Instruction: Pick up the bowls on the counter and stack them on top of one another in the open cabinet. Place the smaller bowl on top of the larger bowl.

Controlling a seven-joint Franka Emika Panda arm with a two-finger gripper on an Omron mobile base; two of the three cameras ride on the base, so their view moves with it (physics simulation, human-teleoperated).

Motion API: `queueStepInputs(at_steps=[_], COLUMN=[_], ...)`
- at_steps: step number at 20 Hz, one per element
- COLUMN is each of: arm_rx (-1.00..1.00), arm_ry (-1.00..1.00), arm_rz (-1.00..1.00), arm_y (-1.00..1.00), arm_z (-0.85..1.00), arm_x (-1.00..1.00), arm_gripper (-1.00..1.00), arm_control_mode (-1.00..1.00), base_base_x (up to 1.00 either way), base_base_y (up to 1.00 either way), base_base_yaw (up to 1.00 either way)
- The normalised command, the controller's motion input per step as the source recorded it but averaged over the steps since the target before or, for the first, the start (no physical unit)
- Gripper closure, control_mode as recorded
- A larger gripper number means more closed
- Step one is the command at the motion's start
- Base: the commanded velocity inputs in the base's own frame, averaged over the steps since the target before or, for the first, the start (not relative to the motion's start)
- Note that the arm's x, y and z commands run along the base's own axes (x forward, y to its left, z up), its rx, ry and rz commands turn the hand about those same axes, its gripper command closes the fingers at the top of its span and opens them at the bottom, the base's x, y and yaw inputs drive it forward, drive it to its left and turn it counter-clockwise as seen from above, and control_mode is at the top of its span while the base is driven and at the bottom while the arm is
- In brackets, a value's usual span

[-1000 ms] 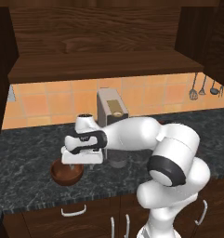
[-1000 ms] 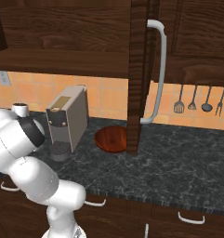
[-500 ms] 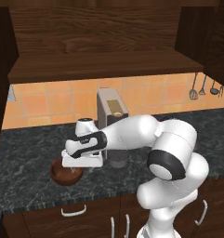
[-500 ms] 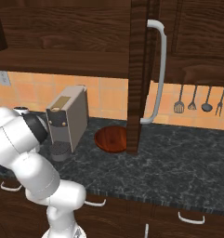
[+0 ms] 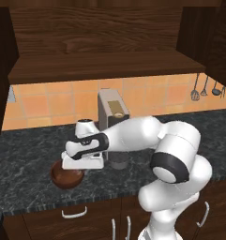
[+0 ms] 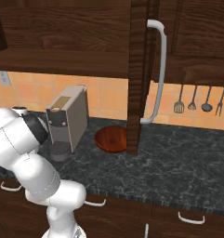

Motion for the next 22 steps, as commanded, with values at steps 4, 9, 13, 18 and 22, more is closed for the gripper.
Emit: queueStepInputs(at_steps=[4, 9, 13, 18, 22], arm_rx=[0.00, 0.10, 0.12, 0.03, 0.00], arm_ry=[-0.17, -0.17, -0.08, 0.00, -0.01], arm_rz=[0.00, -0.02, 0.00, 0.01, 0.00], arm_y=[-0.24, -0.75, -0.99, -1.00, -1.00], arm_z=[0.42, 0.66, 0.78, 0.84, 0.97], arm_x=[-0.90, -0.98, -0.94, -0.71, -0.30], arm_gripper=[1.00, 1.00, 1.00, 1.00, 1.00], arm_control_mode=[-1.00, -1.00, -1.00, -1.00, -1.00], base_base_x=[0.00, 0.00, 0.00, 0.00, 0.00], base_base_y=[0.00, 0.00, 0.00, 0.00, 0.00], base_base_yaw=[0.00, 0.00, 0.00, 0.00, 0.00])
